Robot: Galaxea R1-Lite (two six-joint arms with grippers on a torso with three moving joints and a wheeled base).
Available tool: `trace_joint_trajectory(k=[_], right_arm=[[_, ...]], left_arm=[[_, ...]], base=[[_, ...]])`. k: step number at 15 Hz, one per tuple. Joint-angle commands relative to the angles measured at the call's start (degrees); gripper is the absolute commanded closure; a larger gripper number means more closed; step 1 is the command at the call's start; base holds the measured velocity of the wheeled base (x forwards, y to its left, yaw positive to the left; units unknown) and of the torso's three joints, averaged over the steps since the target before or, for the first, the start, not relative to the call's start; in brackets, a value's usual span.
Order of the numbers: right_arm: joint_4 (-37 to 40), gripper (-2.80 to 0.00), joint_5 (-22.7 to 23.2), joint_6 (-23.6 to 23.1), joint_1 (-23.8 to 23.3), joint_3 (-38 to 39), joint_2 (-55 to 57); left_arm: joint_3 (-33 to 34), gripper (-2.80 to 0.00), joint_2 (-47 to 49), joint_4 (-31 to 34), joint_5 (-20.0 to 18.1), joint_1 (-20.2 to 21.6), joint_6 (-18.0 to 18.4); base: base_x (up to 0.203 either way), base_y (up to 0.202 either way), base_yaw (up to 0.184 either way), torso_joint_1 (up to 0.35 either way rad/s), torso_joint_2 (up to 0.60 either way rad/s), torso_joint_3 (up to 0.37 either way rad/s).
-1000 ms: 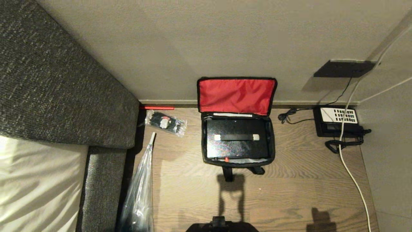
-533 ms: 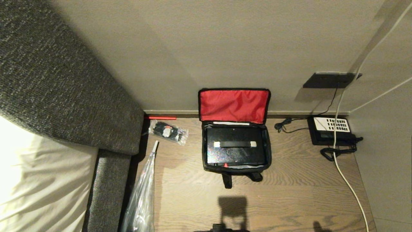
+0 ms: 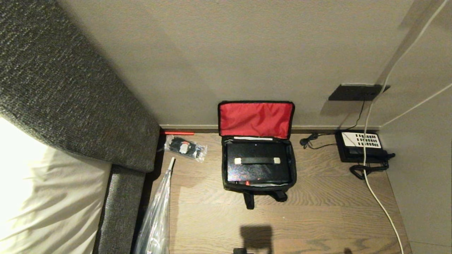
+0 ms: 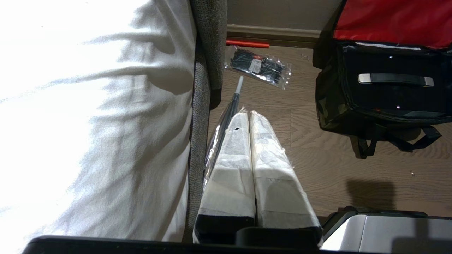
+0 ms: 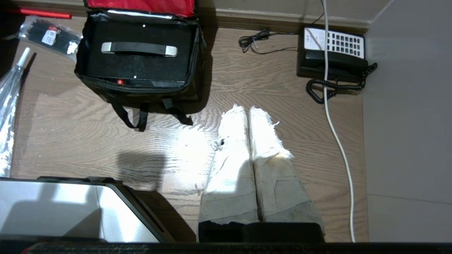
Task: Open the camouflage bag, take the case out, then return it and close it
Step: Grip the handle
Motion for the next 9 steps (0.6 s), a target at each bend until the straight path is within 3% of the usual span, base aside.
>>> trace_joint_trajectory(k=[1,4,7,9], right_arm=[[0.06,0.0,-0.37,-0.05,0.01,-0.06,0.11],[6.99,0.0,-0.14,1.67,0.01,-7.06,0.13],[33.63,0.0,4.83,4.99,-0.01,-27.7,0.41],[41.91,0.0,6.98,6.7,-0.01,-34.72,5.9]], left_arm=[[0.0,0.0,0.0,-0.02,0.04,0.02,-0.02],[0.0,0.0,0.0,-0.02,0.04,0.02,-0.02],[0.0,0.0,0.0,-0.02,0.04,0.02,-0.02],[0.0,0.0,0.0,-0.02,0.04,0.02,-0.02]], base=[[0.0,0.0,0.0,0.0,0.0,0.0],[0.0,0.0,0.0,0.0,0.0,0.0],[0.0,0.0,0.0,0.0,0.0,0.0],[0.0,0.0,0.0,0.0,0.0,0.0]])
